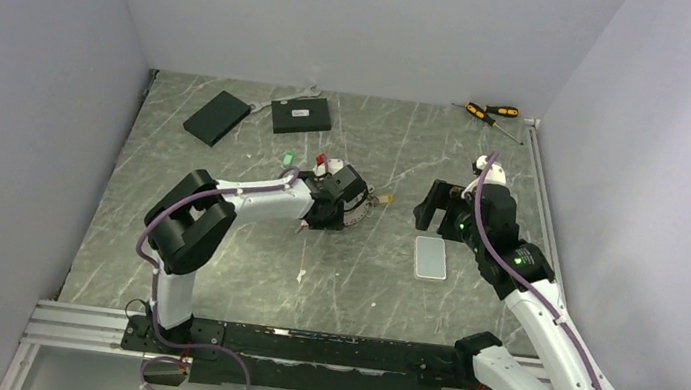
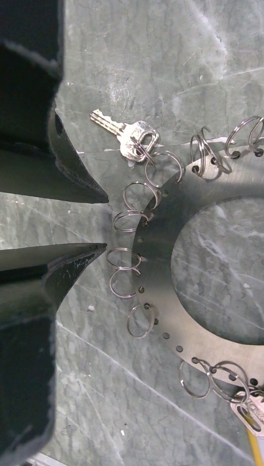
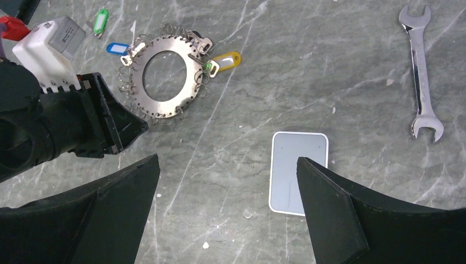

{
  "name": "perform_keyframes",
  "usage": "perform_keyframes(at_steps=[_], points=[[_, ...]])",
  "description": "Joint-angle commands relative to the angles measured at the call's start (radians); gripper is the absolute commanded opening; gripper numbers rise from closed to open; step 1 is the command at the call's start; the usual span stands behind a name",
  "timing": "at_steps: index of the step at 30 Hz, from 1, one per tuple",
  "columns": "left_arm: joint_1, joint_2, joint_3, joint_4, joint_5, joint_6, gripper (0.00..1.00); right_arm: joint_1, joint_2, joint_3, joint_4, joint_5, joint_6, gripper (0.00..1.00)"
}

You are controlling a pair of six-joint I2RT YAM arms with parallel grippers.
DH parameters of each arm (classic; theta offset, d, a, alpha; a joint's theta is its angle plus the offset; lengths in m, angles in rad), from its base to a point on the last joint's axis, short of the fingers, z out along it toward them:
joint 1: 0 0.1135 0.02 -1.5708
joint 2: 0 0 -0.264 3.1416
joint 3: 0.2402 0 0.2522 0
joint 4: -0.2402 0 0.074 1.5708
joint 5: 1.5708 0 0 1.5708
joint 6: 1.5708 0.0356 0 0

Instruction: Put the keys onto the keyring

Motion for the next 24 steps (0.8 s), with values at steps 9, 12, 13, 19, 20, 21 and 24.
perform_keyframes(at_steps=[9,12,13,19,20,21,24], points=[[-0.001,0.036,0.042,0.053,-0.060,-0.039,0.34,0.003,0.012,0.017,0.007,-0.019,0.001,0.99],[-0.001,0.034,0.037,0.064,-0.068,-0.039,0.34,0.002,0.012,0.037,-0.003,-0.009,0.015,0.99],[-0.001,0.033,0.037,0.063,-0.075,-0.039,0.33,0.003,0.014,0.051,-0.012,0.002,0.033,1.00],[0.000,0.048,0.038,0.071,-0.096,-0.032,0.31,0.003,0.023,0.207,-0.102,0.041,0.183,1.00],[0.001,0.053,0.042,0.069,-0.100,-0.031,0.31,0.003,0.022,0.233,-0.119,0.049,0.220,1.00],[-0.001,0.057,0.048,0.065,-0.105,-0.032,0.31,0.003,0.020,0.265,-0.138,0.064,0.268,1.00],[0.000,0.066,0.048,0.071,-0.118,-0.031,0.30,0.003,0.013,0.364,-0.202,0.108,0.413,1.00]])
